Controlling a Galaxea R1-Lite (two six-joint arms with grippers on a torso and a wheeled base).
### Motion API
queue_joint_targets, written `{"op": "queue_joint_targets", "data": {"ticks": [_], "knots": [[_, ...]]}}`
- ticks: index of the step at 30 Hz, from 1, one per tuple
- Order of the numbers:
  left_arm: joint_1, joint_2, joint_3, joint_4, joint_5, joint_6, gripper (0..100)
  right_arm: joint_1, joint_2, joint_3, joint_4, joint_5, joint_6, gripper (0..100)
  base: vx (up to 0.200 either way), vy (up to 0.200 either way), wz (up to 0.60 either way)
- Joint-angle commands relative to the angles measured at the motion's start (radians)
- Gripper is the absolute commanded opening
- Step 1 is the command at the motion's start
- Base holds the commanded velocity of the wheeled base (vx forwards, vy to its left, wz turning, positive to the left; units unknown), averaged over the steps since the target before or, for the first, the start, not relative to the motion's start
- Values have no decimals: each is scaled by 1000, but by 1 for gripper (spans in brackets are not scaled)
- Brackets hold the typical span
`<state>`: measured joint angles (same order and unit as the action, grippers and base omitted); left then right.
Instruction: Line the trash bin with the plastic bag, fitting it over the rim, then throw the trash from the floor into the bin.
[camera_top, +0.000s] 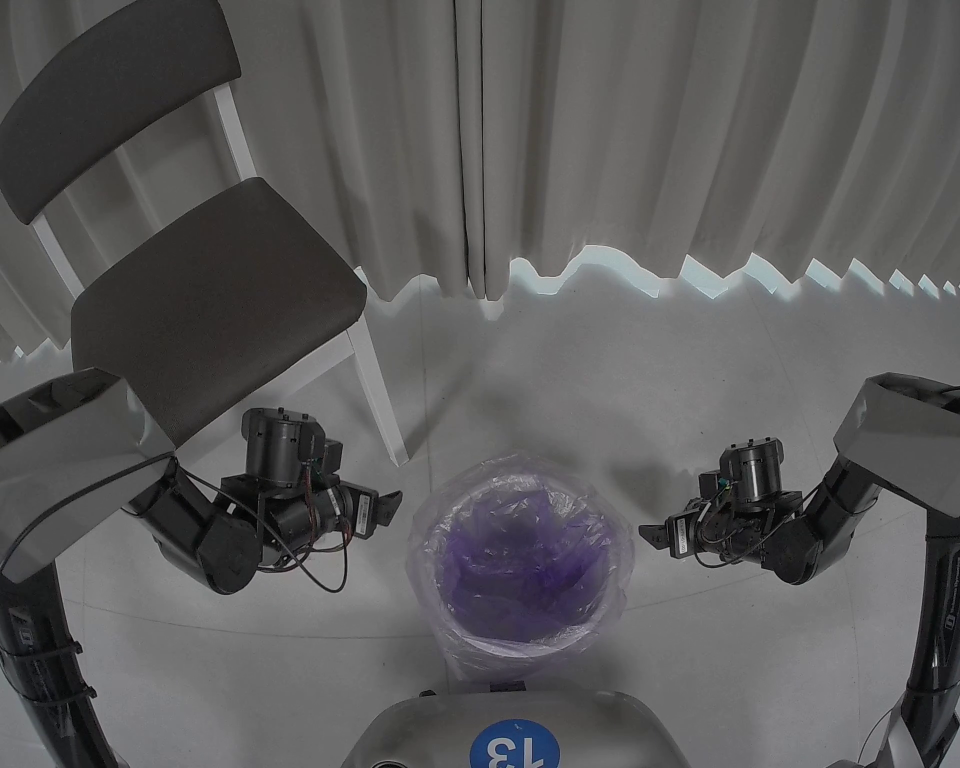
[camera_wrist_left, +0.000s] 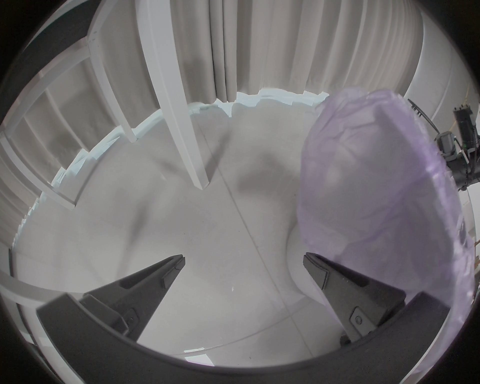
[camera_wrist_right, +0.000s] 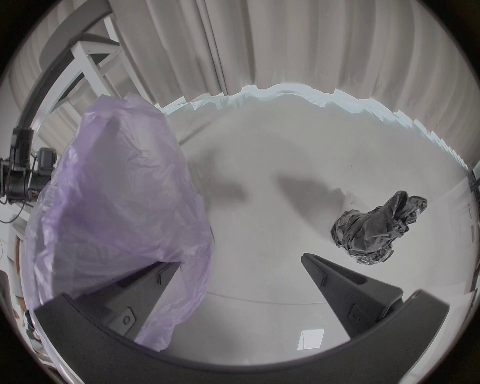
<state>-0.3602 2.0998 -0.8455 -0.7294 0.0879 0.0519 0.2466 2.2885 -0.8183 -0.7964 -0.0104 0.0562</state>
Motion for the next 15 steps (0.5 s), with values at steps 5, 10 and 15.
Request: {"op": "queue_joint_targets", "data": {"ticks": [5, 10, 15], "knots": [[-74, 82, -167, 33, 6, -35, 100, 11, 2, 22, -50, 3, 2, 100, 0, 0, 0], [-79, 138, -224, 39, 12, -35, 100, 26, 85, -7, -55, 17, 2, 100, 0, 0, 0], [-68, 137, -214, 31, 10, -37, 100, 40, 169, -73, -53, 17, 5, 100, 0, 0, 0]]}}
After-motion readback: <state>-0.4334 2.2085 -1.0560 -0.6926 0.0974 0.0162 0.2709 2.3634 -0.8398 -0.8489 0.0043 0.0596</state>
